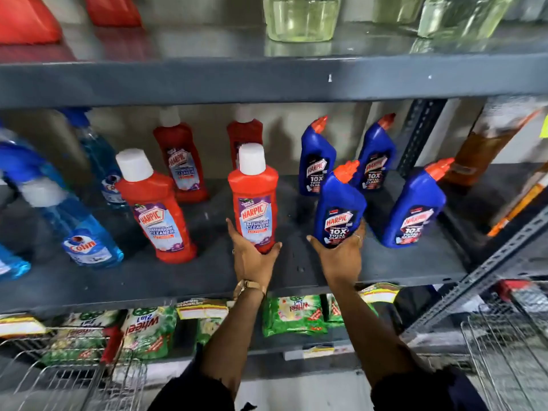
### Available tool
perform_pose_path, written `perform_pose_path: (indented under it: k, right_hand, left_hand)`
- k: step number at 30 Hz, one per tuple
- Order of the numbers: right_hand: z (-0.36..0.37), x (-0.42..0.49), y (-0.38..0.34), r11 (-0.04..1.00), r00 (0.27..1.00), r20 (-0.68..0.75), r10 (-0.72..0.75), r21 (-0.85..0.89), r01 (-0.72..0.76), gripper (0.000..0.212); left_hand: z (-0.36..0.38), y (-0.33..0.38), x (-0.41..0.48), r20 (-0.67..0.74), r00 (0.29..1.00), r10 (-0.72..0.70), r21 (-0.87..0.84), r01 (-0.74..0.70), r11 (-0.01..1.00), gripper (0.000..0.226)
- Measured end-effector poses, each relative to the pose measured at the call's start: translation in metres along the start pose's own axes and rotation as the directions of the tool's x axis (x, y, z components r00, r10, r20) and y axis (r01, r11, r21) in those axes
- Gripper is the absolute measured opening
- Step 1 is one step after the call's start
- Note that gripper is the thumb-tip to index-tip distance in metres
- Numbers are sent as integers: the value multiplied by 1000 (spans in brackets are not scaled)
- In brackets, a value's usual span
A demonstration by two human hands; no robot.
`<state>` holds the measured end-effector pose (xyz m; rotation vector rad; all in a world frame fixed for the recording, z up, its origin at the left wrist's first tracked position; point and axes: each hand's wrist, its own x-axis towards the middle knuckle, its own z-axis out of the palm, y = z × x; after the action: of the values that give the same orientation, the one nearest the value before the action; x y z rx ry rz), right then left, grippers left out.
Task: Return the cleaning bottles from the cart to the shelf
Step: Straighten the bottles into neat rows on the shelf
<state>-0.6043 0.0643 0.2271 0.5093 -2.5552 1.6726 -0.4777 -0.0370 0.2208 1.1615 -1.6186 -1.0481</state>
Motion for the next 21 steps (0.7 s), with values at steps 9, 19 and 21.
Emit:
perform_pose_path:
  k: [9,19,21]
  right_hand:
    - [-3,1,1,1000,1000,10,-16,17,16,109]
    - [-12,-1,-6,1000,996,90,23,-7,-23,118]
    - [-18,-4,-11,999,986,161,38,-42,-32,128]
  left_hand:
    - [3,-3,1,-43,999,-22,25,23,999,121]
    - [0,4,0,-24,998,-61,59,62,996,119]
    - [-2,5,-2,-7,997,-71,57,71,996,119]
